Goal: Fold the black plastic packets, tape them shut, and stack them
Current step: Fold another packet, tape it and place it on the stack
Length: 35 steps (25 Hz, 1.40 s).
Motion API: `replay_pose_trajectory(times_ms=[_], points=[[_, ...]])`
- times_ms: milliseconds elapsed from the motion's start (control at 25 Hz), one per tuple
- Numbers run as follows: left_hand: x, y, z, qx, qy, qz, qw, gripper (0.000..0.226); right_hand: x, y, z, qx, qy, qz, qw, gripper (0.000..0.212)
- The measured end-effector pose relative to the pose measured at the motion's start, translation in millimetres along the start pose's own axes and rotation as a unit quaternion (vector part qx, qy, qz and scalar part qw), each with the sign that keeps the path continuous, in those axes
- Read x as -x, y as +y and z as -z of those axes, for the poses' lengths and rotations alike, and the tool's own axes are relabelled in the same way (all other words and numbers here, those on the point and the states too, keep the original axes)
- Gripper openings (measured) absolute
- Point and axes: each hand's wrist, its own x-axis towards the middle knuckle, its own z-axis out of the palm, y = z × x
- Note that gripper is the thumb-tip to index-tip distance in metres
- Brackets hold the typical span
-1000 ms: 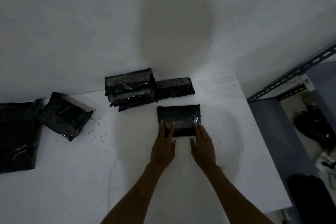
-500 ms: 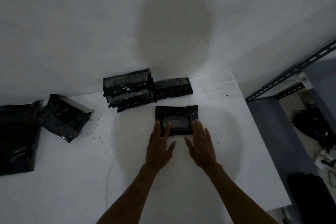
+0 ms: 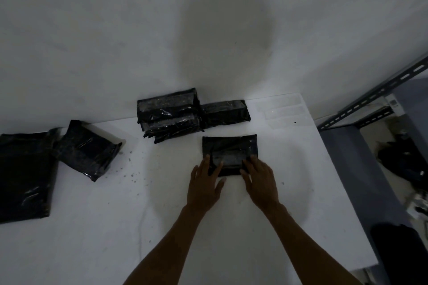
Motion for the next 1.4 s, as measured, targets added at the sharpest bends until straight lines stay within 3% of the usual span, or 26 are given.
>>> replay_pose_trajectory(times_ms=[80,160,320,680,920,1200,1400], points=[[-20.6,0.1,5.3,0.053,0.074,-0.038,0.995,0.042,-22.7,-0.9,4.8,-0.026,0.073,0.031,0.996,0.024],[-40.4,-1.2,8.9,0.099,0.097,-0.058,0.989,0.029,-45.5,-4.0,5.1,-0.052,0.035,0.063,0.996,0.011],[-61.5,-14.3,4.5,0.121,0.017,-0.046,0.992,0.023,-64.4,5.0,2.4,-0.024,-0.078,0.088,0.993,0.021],[-74.3,-21.0,5.8,0.095,-0.028,-0.090,0.991,0.021,-70.6,9.2,6.3,-0.048,-0.105,0.110,0.987,0.038],[-77.1,-29.8,6.5,0.107,-0.068,-0.065,0.990,0.033,-76.3,15.3,6.8,-0.044,-0.130,0.122,0.983,0.030],[-63.4,-34.4,12.3,0.149,-0.011,-0.093,0.984,0.033,-69.8,17.8,27.4,-0.029,-0.137,0.097,0.985,0.039],[-59.8,-13.2,9.8,0.136,0.004,-0.026,0.990,0.037,-67.2,2.0,9.9,-0.012,-0.136,0.113,0.984,0.037]])
